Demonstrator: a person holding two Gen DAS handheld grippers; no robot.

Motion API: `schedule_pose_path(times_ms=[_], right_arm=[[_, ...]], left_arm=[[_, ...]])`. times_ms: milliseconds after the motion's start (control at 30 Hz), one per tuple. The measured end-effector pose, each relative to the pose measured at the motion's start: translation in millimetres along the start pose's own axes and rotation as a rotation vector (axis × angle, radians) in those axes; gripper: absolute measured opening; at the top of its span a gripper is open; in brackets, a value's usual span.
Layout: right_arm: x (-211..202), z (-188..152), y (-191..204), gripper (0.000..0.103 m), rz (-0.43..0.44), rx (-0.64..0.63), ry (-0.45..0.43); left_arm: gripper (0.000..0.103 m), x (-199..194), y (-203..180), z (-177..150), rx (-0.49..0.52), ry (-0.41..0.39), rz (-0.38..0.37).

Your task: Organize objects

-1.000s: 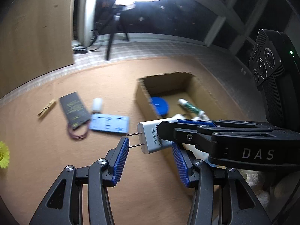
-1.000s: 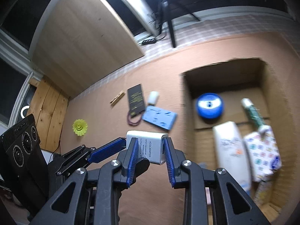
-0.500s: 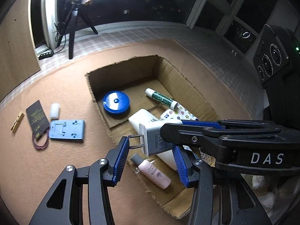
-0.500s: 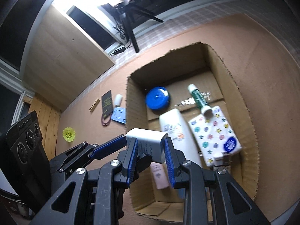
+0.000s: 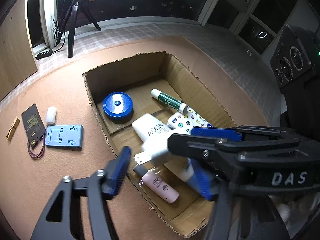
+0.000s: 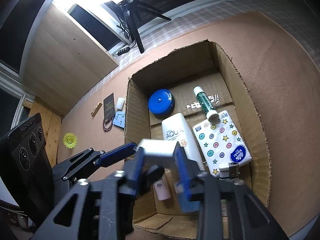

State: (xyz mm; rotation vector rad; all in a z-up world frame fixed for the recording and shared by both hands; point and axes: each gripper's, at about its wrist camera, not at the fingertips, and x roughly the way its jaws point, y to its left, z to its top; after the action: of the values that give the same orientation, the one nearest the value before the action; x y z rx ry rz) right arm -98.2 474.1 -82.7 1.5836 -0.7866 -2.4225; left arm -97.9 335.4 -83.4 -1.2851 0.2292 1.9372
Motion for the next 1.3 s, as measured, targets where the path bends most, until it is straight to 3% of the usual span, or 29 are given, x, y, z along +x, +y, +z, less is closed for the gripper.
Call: schedule_pose_path(times_ms=[33,67,567,967,1300], right_arm=[[-0.3,-0.1,-0.8,0.057,-0.012,0.003,-0.007],[-1.0,0.1,-1.1,0.058,-0.021,0.005,-0.017],[-8.2,0.5,5.3,0.058,-0.074,-0.015,-0.044],[1.7,-2.9,42.5,0.058,-0.034,-0.068,-0.057],[25.0,2.2,100.2,0.058,0.01,-0.169,-0.053]], left_arm=[[0.07,-0.8,-0.4,-0.3,0.002,-0.003,-0.001],[0.07,-1.7,-0.9,-0.7,0.005,-0.004,0.0],[0.07,-22.4,11.5,-10.2,-0.014,-0.034,0.006],[0.07,-59.8,76.1,-43.6,-0.124,-0.051,0.053],[0.07,-95.8,146.4,-80.0,-0.245,-0.069,0.108]])
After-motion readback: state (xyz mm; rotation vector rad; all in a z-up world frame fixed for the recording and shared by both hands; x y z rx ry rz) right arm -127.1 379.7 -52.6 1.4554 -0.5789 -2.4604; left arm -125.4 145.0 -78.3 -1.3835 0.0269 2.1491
